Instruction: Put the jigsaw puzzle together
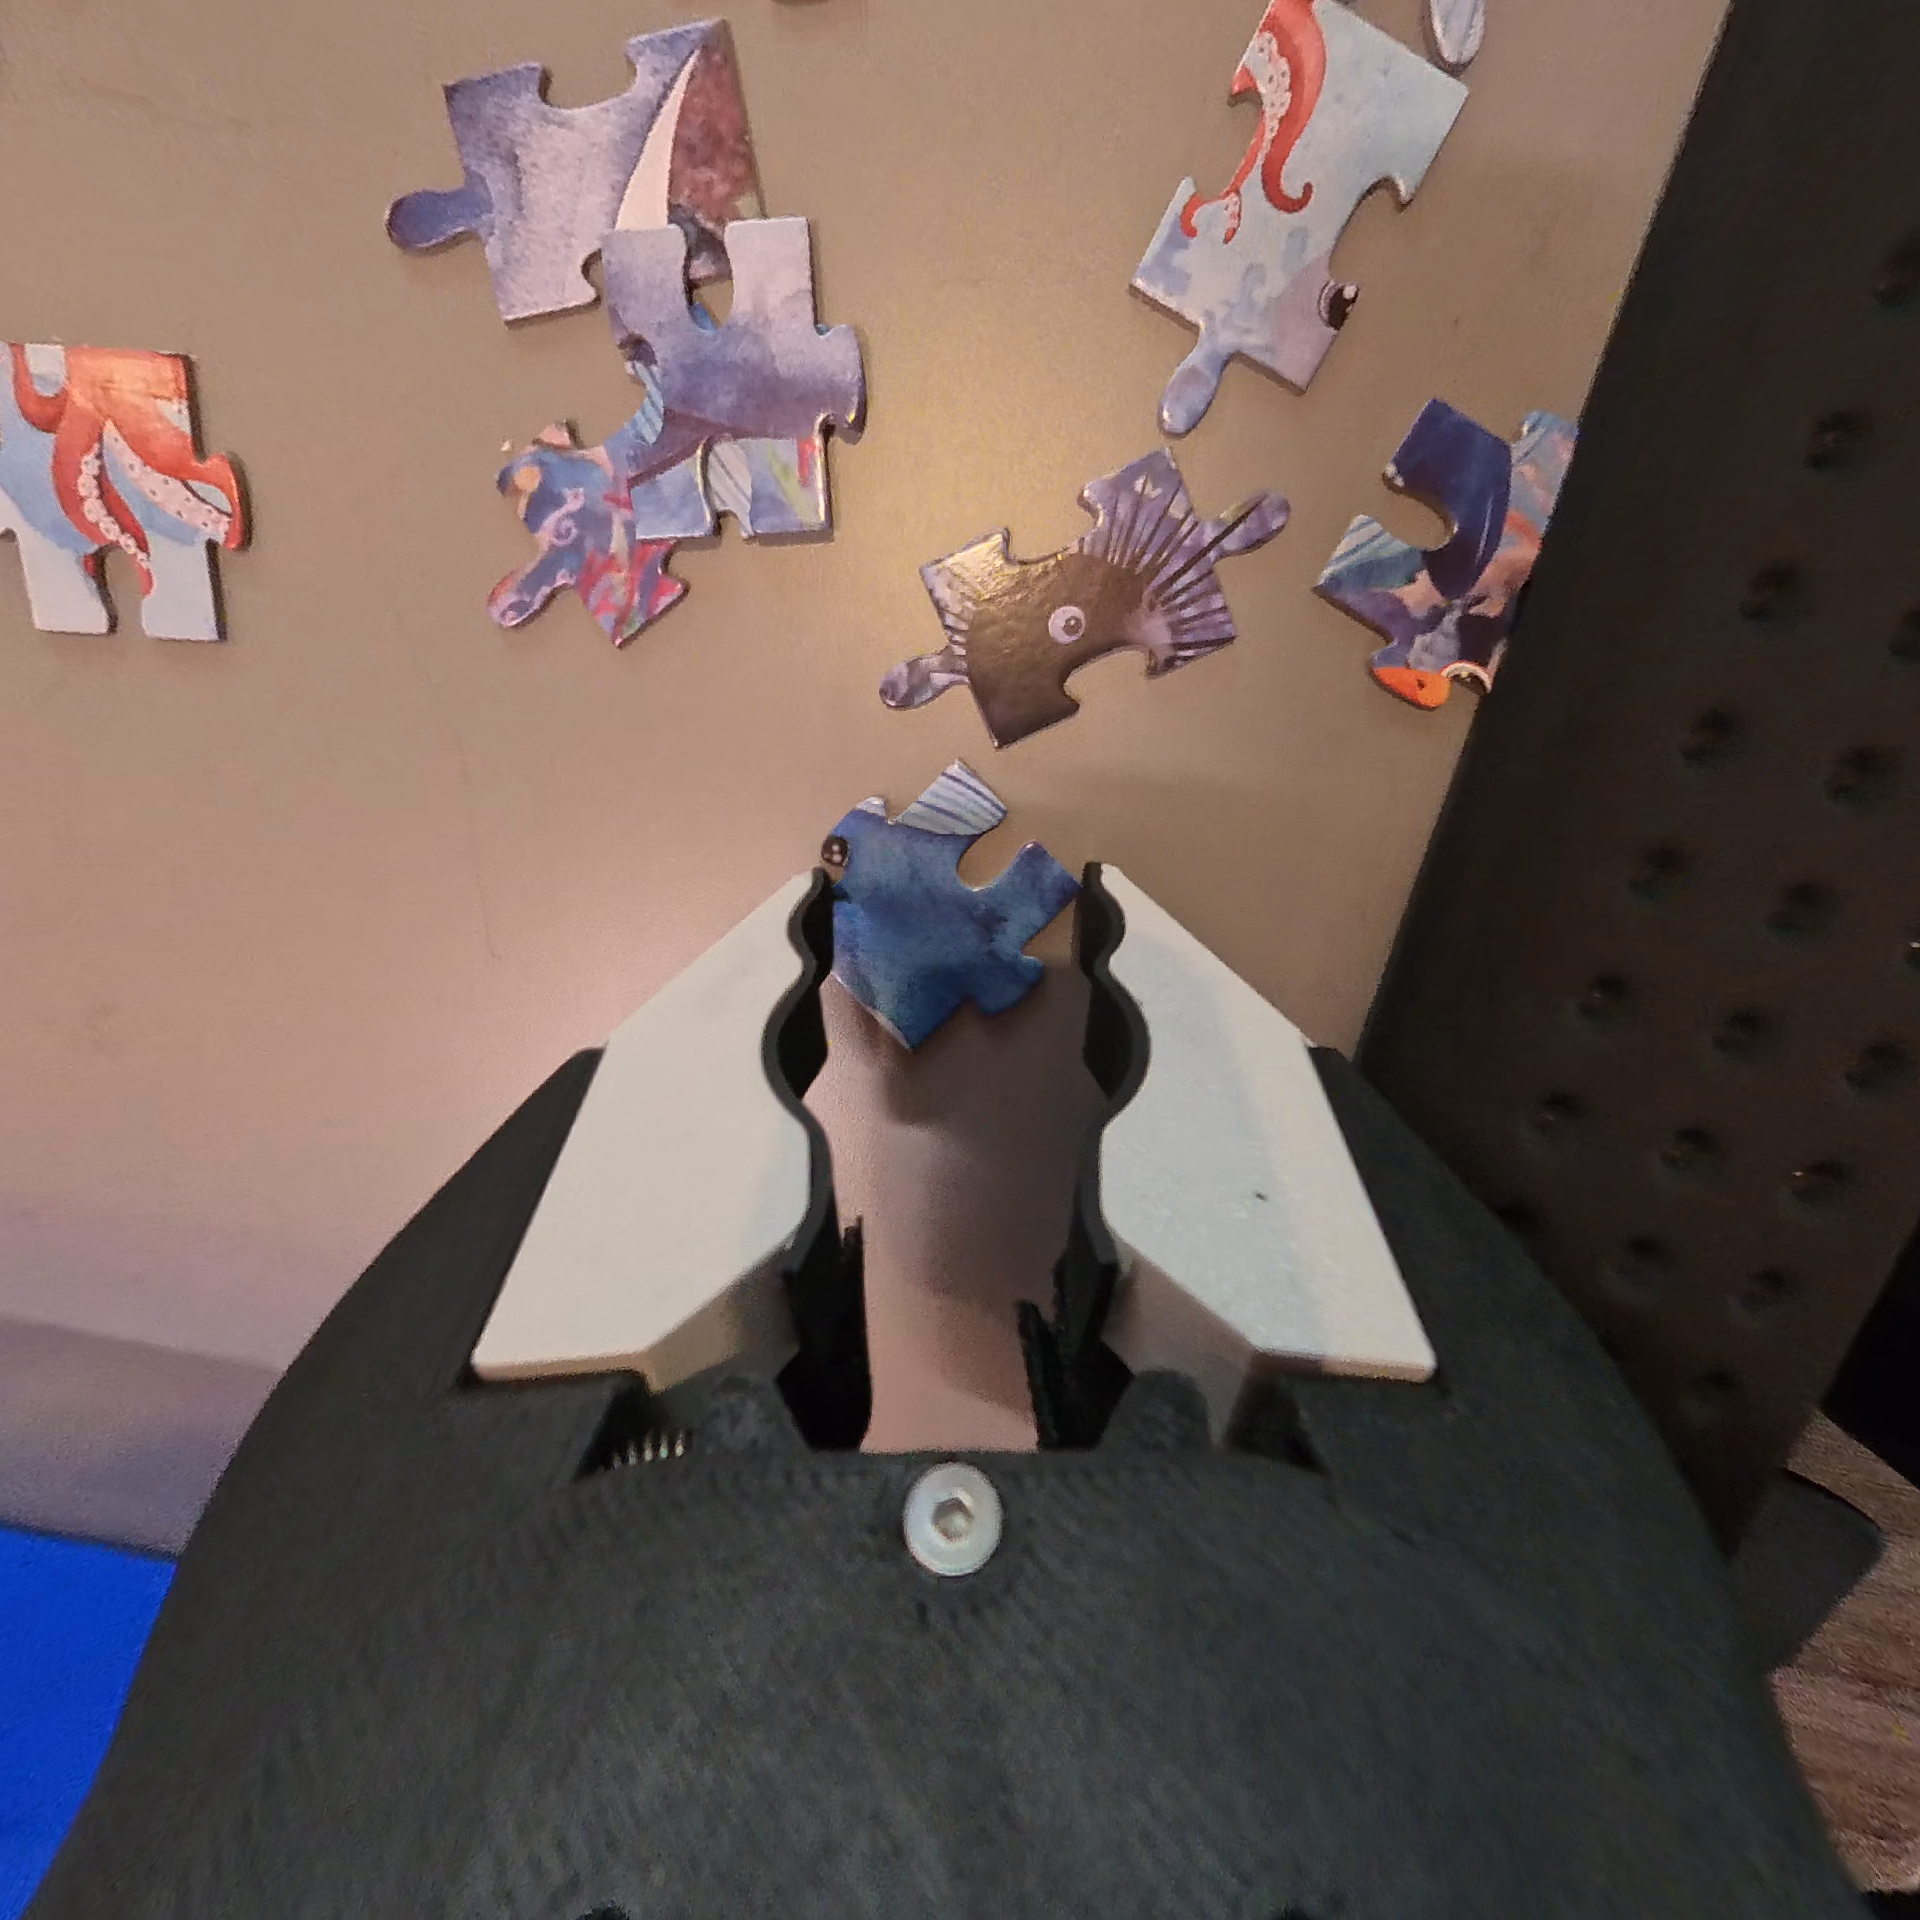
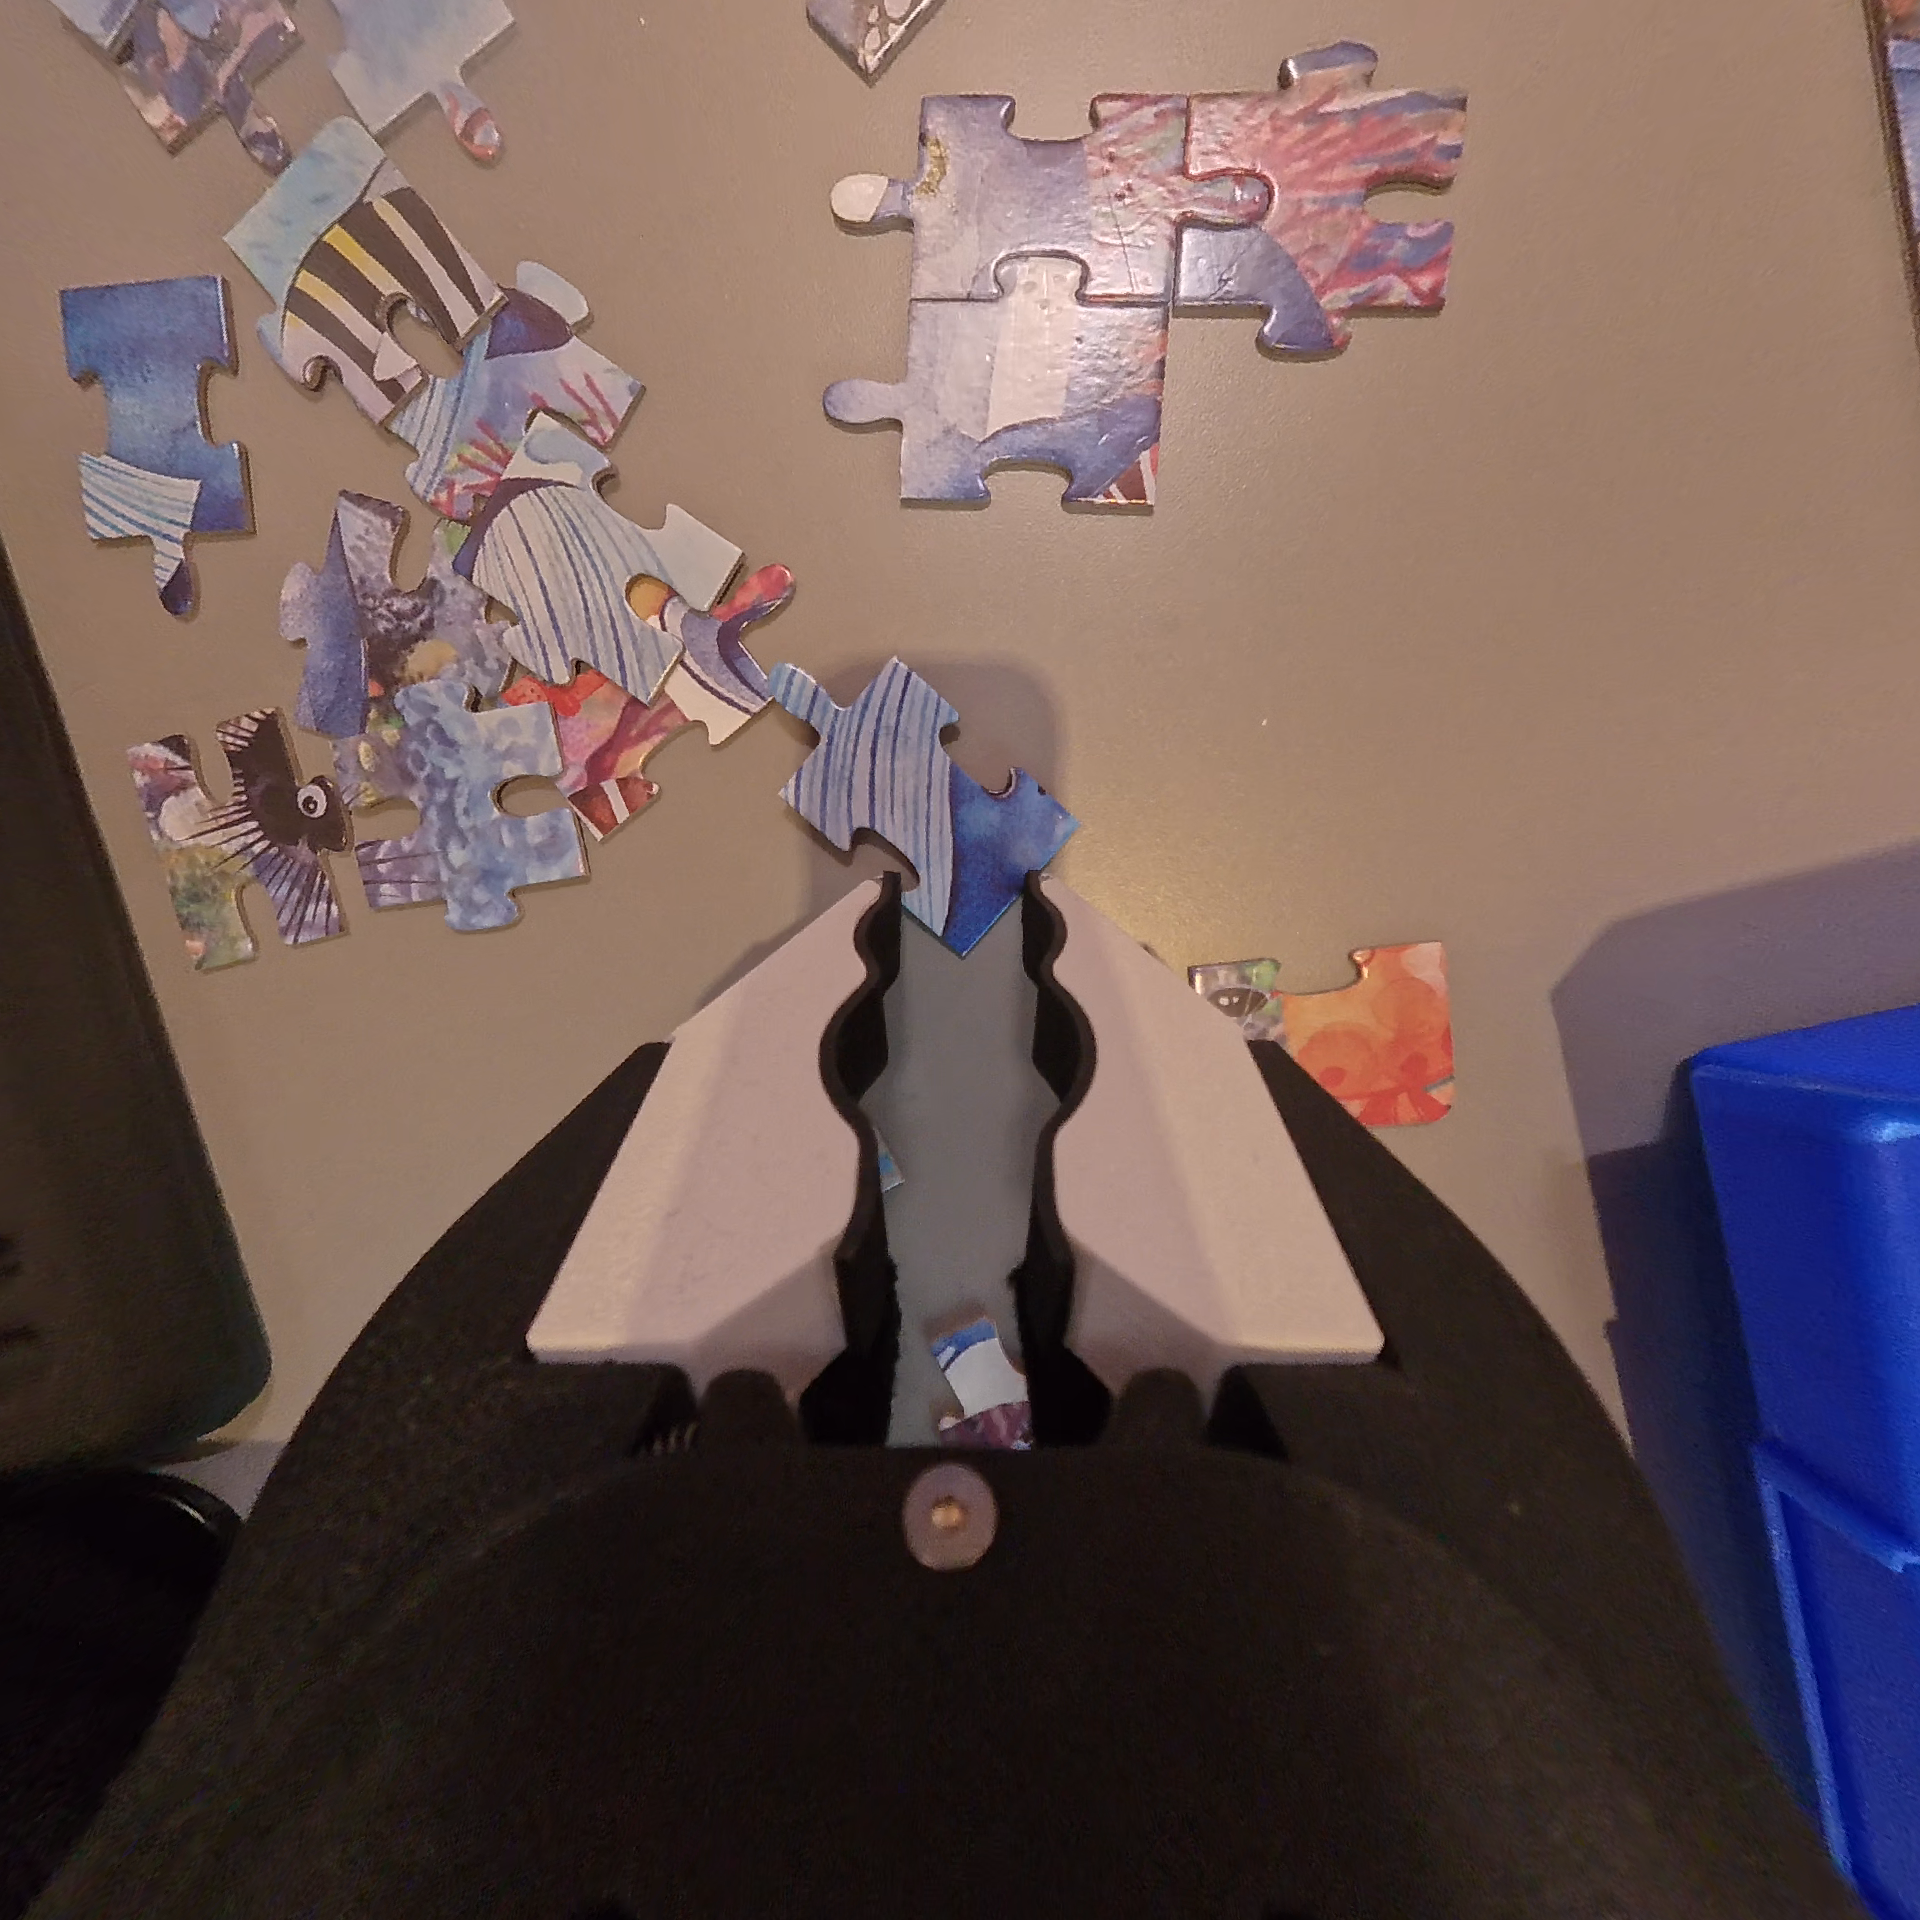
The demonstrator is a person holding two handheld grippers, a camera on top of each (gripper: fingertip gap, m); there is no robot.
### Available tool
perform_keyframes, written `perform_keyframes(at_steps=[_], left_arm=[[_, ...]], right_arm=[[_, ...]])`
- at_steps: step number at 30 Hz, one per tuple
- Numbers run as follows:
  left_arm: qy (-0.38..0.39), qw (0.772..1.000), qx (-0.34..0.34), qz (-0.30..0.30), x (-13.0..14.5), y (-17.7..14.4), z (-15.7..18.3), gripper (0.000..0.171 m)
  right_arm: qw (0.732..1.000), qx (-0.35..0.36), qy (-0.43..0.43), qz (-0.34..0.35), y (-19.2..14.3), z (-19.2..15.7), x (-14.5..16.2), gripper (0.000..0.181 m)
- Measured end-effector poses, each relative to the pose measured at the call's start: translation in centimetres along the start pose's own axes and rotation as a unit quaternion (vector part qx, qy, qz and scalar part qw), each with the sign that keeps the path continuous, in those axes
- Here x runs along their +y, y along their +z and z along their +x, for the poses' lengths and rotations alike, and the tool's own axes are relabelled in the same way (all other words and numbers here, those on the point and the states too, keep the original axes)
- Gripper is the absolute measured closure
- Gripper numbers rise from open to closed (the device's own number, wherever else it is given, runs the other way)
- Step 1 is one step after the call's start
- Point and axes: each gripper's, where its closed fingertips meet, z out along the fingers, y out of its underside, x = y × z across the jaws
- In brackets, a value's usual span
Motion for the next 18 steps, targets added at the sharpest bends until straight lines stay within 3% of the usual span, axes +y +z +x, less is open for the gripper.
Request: perform_keyframes(at_steps=[14,15,16,18], left_arm=[[0.016,0.999,-0.004,0.03,-0.86,0.24,-0.23,0.134],[0.02,0.999,0.002,0.034,-0.99,0.16,-0.02,0.158],[0.018,0.999,-0.007,0.034,-1.0,0.18,-0.29,0.168],[0.02,0.999,-0.008,0.03,-0.85,0.4,-0.24,0.171]], right_arm=[[1.0,-0.005,0.002,0.003,-0.01,-0.05,0.02,0.16],[1.0,-0.005,0.003,0.004,-0.02,-0.06,0.03,0.16],[1.0,-0.006,0.003,0.003,-0.03,-0.07,0.04,0.16],[1.0,-0.006,0.003,0.002,-0.05,-0.1,0.11,0.16]])
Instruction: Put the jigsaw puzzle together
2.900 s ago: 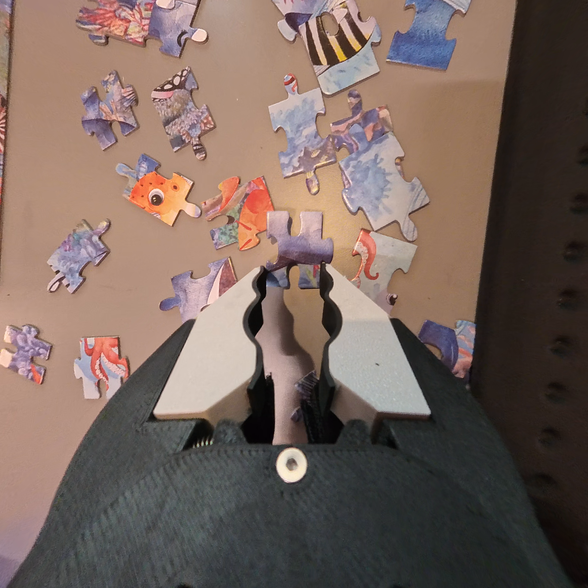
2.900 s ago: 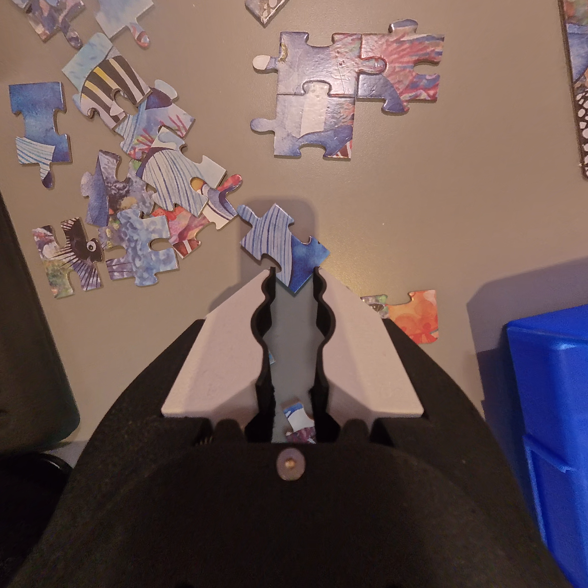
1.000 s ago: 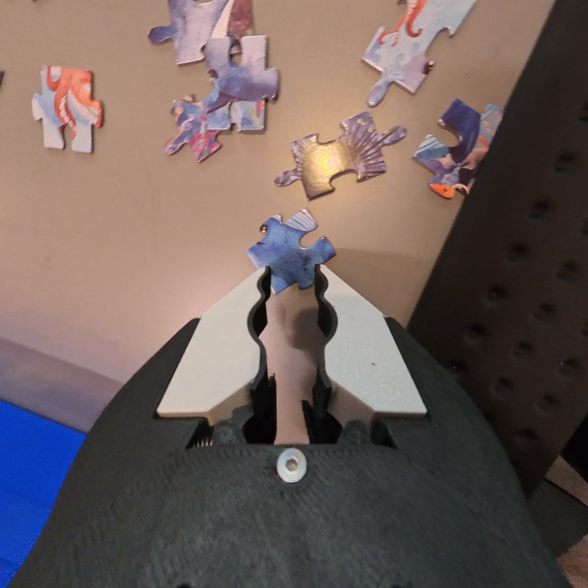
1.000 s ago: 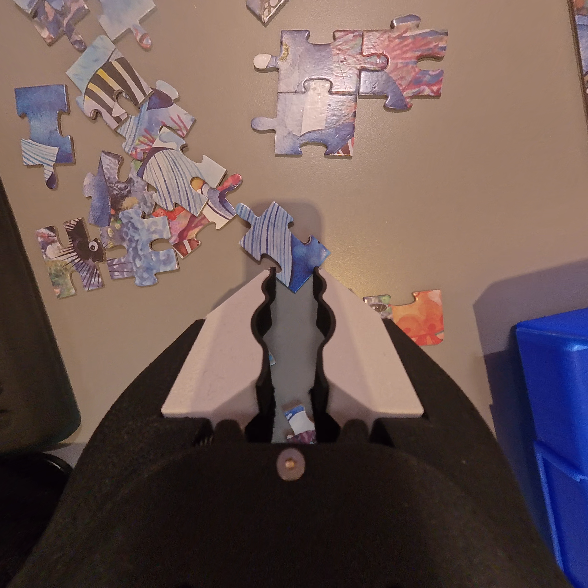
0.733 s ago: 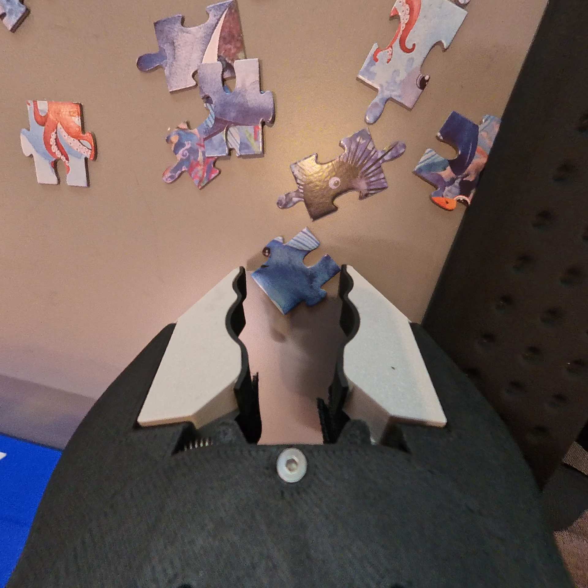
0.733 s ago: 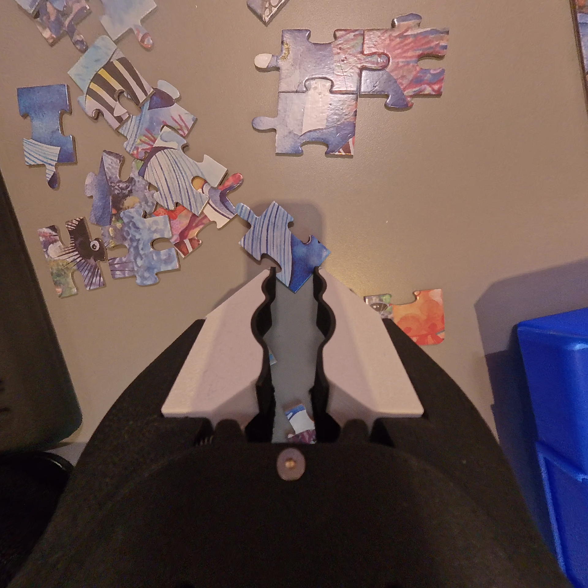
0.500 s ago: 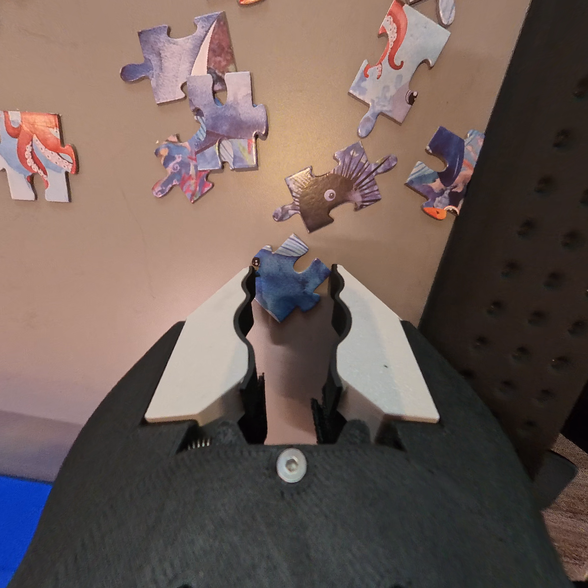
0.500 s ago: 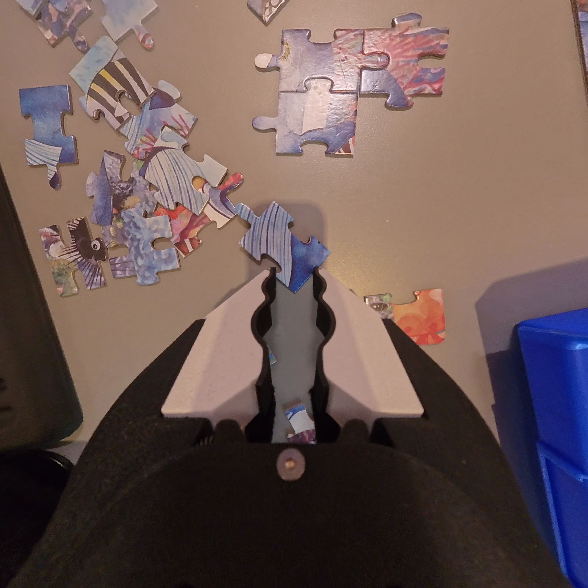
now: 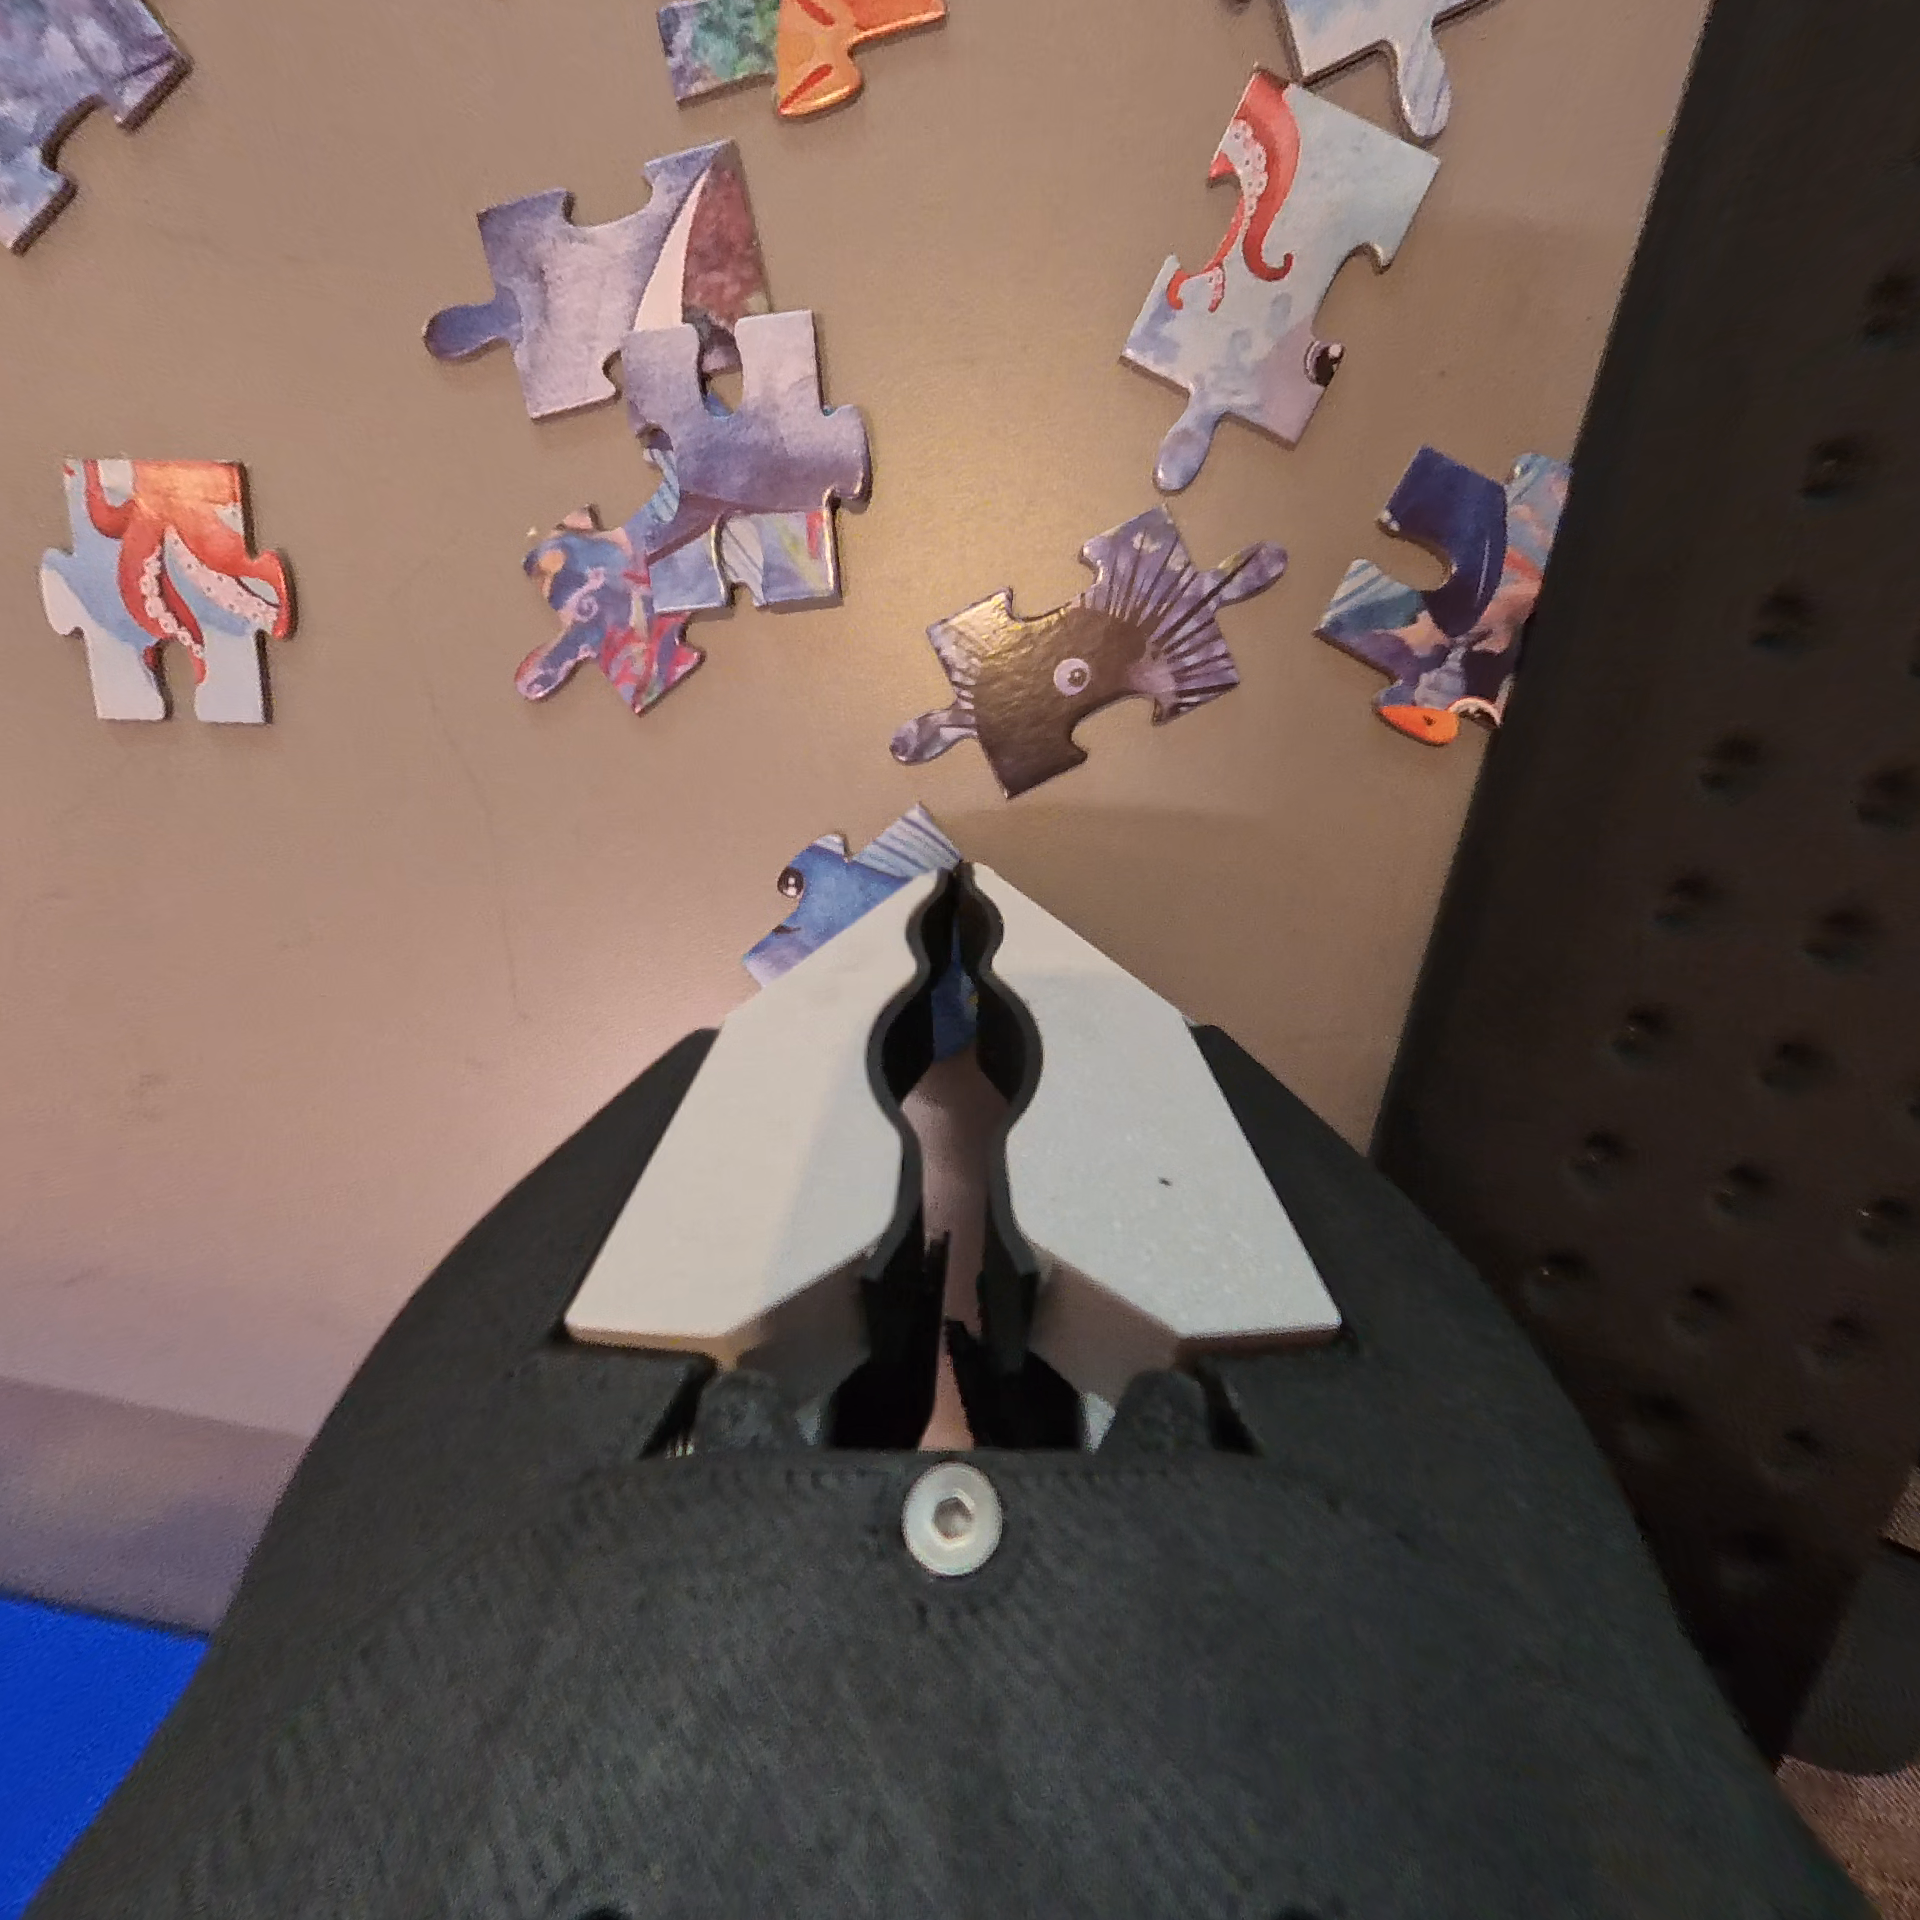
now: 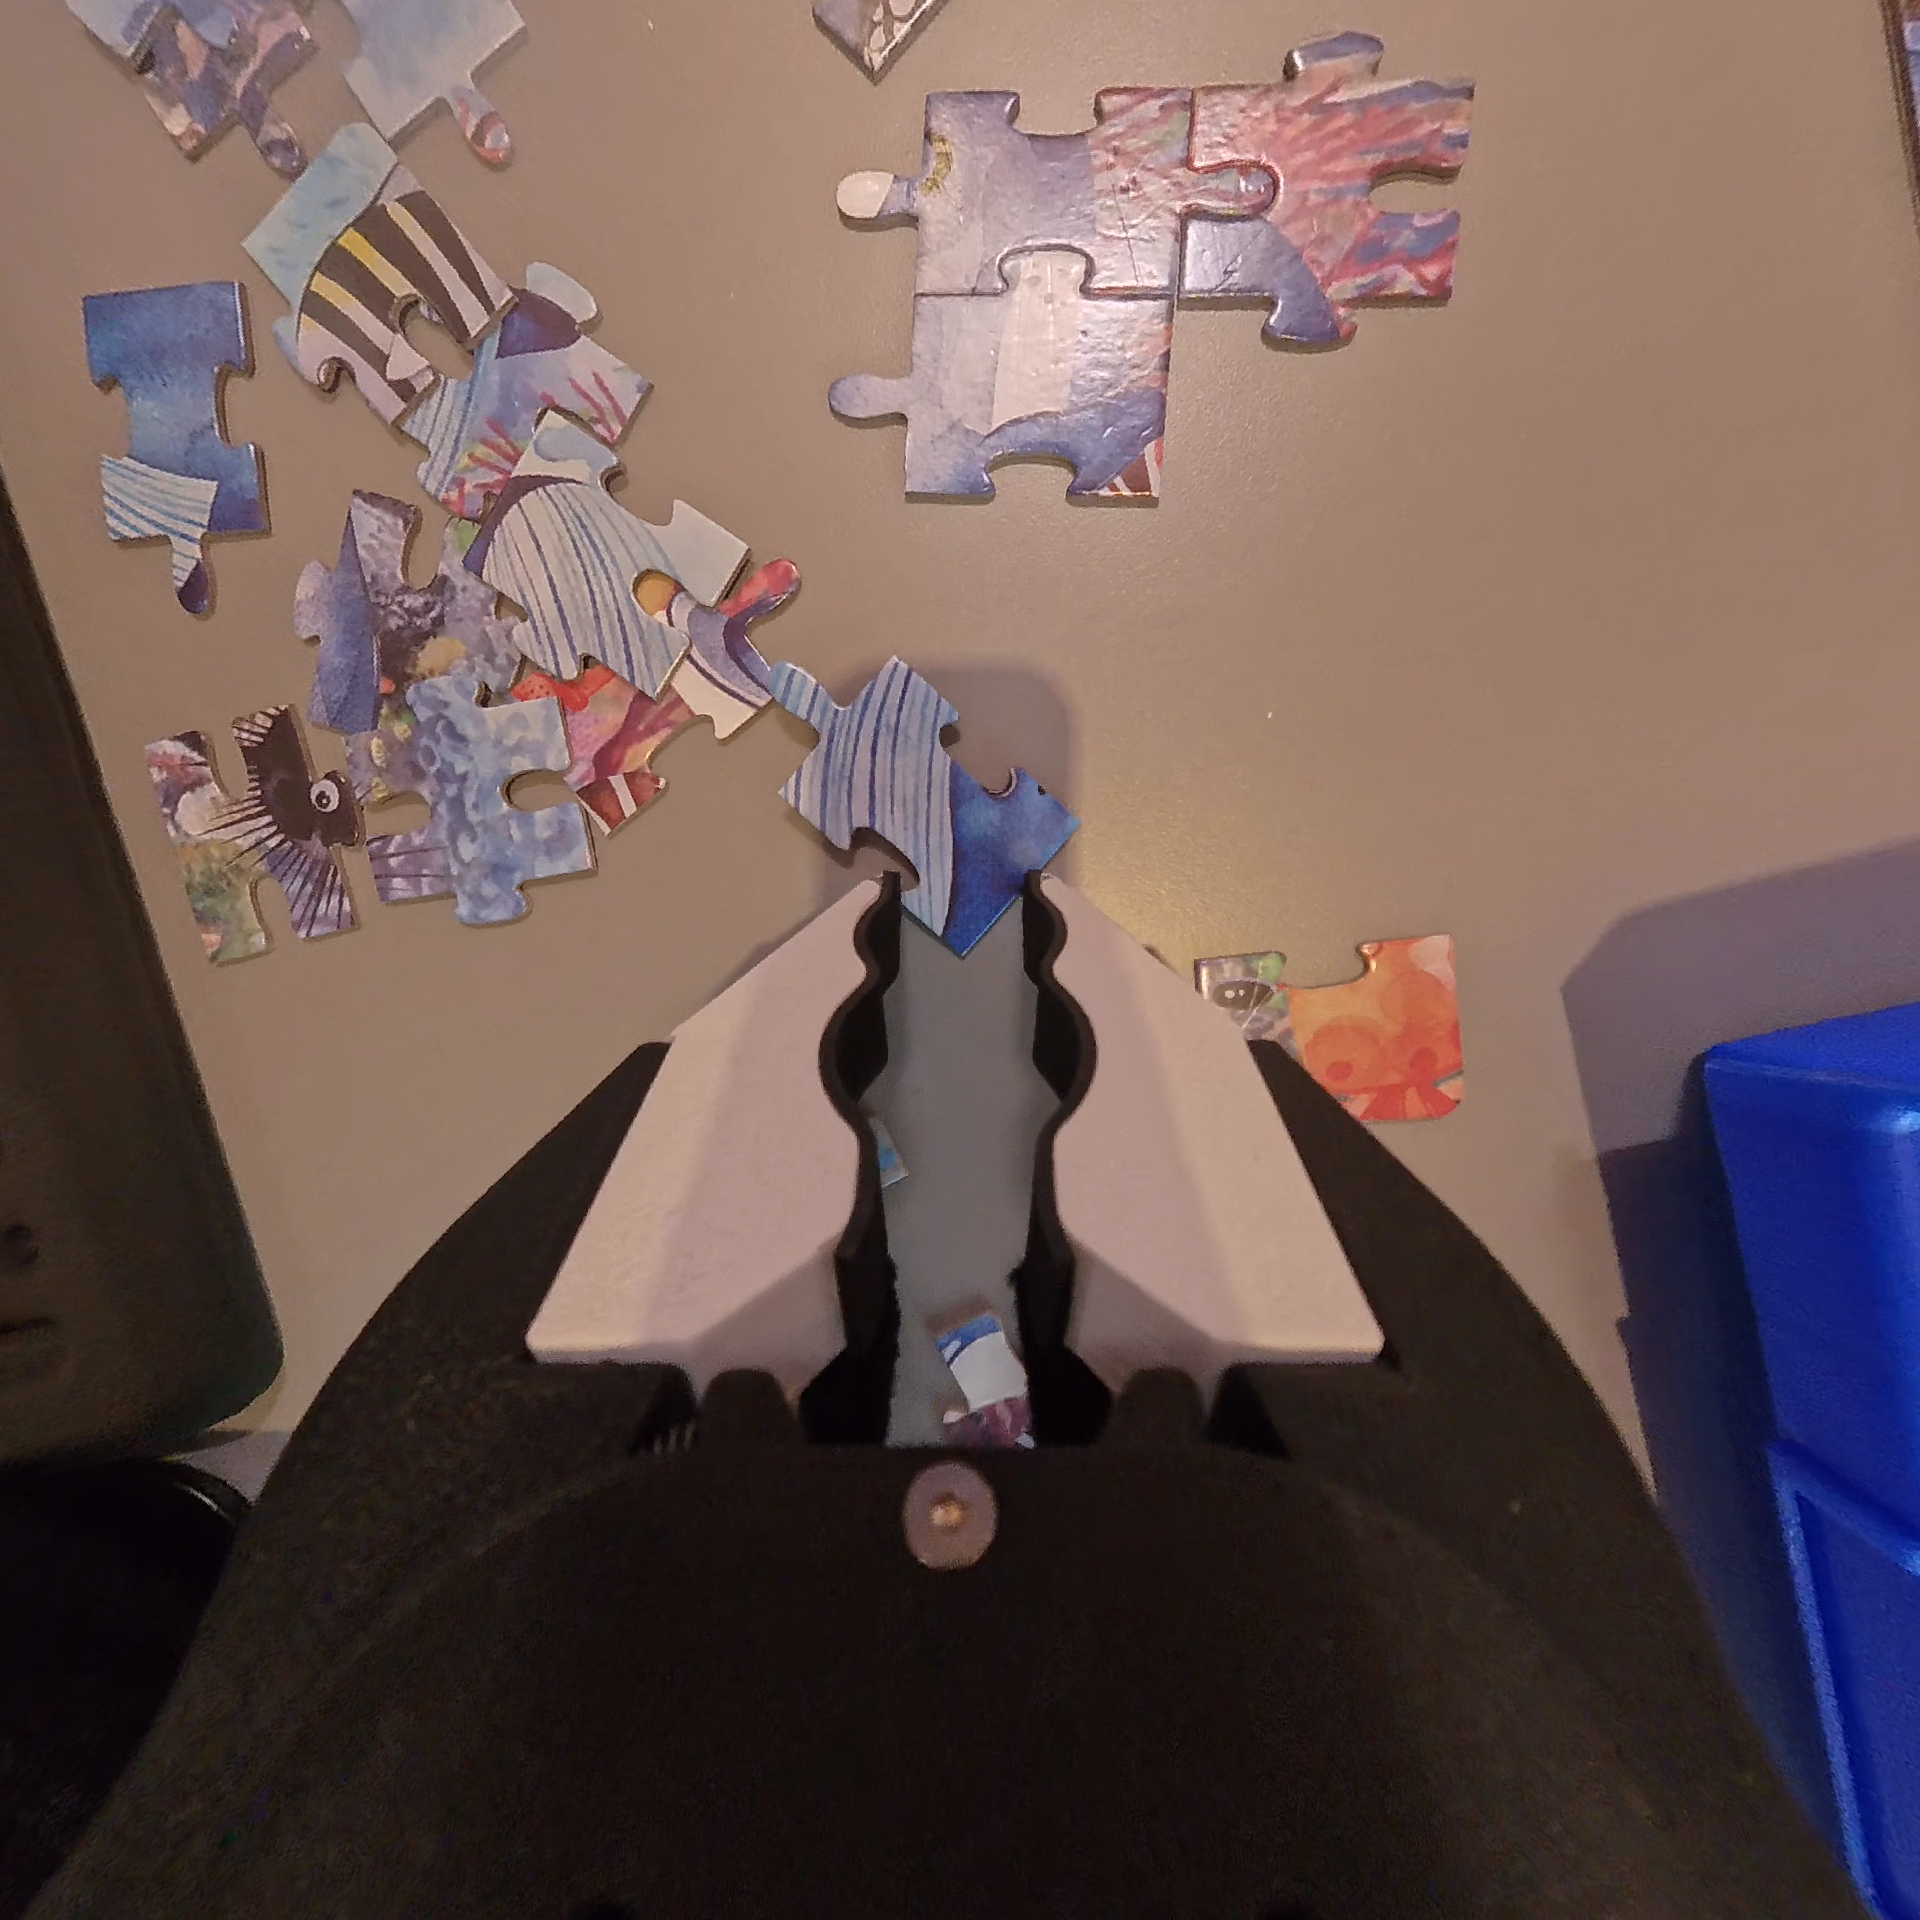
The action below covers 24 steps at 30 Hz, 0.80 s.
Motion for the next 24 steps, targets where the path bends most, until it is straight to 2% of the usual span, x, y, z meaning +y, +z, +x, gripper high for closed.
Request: perform_keyframes(at_steps=[6,8,9,16,24], left_arm=[[-0.005,1.0,-0.008,0.006,-0.1,0.0,-0.2,0.17],[-0.015,1.0,-0.017,0.016,-0.3,-0.4,-0.7,0.157],[-0.019,0.999,-0.02,0.018,-0.2,-0.6,-0.9,0.155],[-0.035,0.999,-0.032,0.019,0.6,-1.4,-1.5,0.138],[-0.05,0.998,-0.024,0.019,1.9,-1.6,-1.3,0.126]], right_arm=[[1.0,0.006,0.002,0.02,-0.8,0.2,-0.3,0.164],[0.999,0.009,0.001,0.033,-1.2,0.3,-0.7,0.169],[0.999,0.007,-0.001,0.04,-1.4,0.2,-0.9,0.181],[0.998,0.017,0.003,0.057,-2.0,0.6,-1.2,0.181],[0.996,0.046,0.027,0.067,-3.2,0.7,-0.7,0.157]])
